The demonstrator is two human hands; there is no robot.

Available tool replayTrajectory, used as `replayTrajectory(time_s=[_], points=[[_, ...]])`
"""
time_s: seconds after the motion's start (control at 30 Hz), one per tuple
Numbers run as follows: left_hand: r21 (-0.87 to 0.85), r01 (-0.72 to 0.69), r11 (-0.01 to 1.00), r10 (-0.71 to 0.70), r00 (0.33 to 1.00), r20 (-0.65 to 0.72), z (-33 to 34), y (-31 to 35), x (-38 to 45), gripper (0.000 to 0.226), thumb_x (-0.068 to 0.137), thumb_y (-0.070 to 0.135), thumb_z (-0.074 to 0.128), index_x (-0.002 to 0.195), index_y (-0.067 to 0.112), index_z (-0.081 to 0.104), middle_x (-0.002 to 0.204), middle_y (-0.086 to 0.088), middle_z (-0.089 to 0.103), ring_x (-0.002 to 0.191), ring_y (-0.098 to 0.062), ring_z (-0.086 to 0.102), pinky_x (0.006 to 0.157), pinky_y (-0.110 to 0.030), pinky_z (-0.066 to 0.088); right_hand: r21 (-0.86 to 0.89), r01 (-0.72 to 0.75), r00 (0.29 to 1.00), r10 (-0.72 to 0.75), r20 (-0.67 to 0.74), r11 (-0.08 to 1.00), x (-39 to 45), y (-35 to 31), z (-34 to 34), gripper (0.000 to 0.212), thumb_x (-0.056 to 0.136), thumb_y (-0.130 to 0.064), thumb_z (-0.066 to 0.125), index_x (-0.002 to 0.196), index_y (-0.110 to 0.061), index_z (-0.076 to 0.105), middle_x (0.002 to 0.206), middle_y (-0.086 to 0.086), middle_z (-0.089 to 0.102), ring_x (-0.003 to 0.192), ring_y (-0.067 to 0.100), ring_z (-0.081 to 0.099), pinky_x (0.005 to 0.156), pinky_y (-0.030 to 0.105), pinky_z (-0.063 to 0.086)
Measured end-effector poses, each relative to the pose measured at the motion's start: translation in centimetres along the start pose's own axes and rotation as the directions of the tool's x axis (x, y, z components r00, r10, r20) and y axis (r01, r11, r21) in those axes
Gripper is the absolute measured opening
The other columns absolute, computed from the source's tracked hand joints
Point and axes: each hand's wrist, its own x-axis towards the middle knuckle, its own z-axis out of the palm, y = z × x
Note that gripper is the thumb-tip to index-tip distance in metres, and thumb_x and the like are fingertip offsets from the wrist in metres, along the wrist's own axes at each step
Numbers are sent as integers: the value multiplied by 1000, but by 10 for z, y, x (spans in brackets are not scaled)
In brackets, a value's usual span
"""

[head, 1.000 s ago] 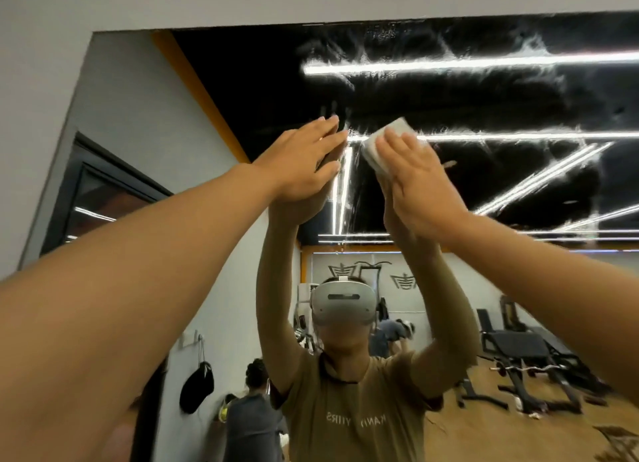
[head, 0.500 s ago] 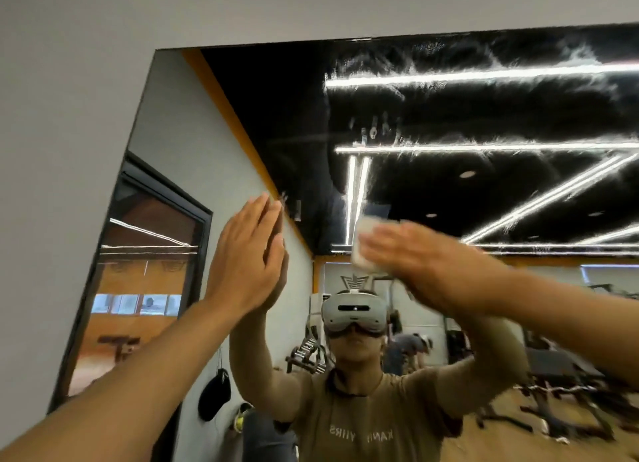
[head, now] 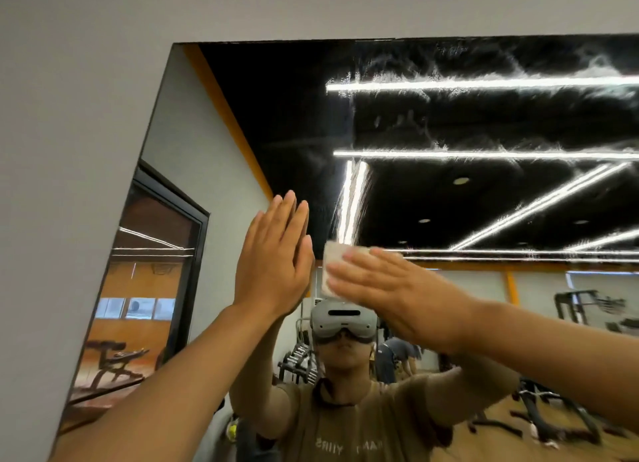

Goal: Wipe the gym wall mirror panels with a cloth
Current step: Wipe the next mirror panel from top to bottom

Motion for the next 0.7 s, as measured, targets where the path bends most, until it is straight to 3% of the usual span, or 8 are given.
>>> replayTrajectory(time_s=[0.1,0.17,0.23,0.3,0.37,0.43,0.6,0.7], points=[[-23,-4,1000,4,1000,3,-1,0,-1,58,100,44,19,154,23,23,164,3,16,152,-12,8,123,-31,2,-22,34,999,-33,31,999,9,16,-9,60,101,-19,36,155,-36,17,164,-13,11,151,4,-2,125,33,-1],[-35,-9,999,9,1000,5,0,-1,-1,58,100,44,19,154,25,20,164,5,14,152,-10,5,123,-29,0,-18,-71,995,70,-74,997,34,44,-21,64,100,-12,45,154,-34,20,163,-12,13,151,3,-1,122,23,-6],[-42,-8,999,8,1000,-1,1,-2,-1,58,100,44,20,155,25,23,164,5,15,152,-9,6,124,-29,0,-40,-172,968,161,-193,984,63,72,-40,58,99,-8,45,153,-21,30,161,5,26,150,13,10,116,13,-5],[-46,-5,999,5,1000,-4,1,-2,-1,59,100,43,21,155,24,25,164,4,17,152,-9,7,124,-30,1,7,-314,911,303,-279,949,91,99,-59,48,96,-4,41,144,-1,44,148,25,43,139,29,28,112,22,10],[-46,-7,999,7,1000,-9,1,-2,-1,58,100,42,22,155,23,26,164,3,18,152,-11,8,124,-29,1,65,-457,844,456,-282,887,114,117,-71,49,96,-10,40,144,-1,42,151,22,37,142,36,29,114,39,16],[-43,-14,999,13,1000,-18,1,-3,0,58,100,41,24,155,21,28,164,2,20,152,-12,10,124,-27,-1,74,-519,813,519,-264,852,120,110,-63,56,96,-19,35,151,-8,34,160,12,26,149,33,18,121,45,11],[-28,-23,999,23,1000,-13,1,-3,-1,57,101,37,26,155,18,28,164,-2,20,152,-16,11,124,-29,0,60,-314,932,319,-174,948,59,17,-11,60,100,-17,37,157,-25,21,165,0,15,152,18,2,121,27,-11],[-22,-34,999,34,999,10,-1,-4,-1,58,100,35,25,155,16,27,164,-4,19,152,-18,10,124,-32,1,7,-204,976,204,-78,979,2,-42,20,70,97,-14,42,158,-29,13,166,-1,6,153,20,-1,123,37,-4]])
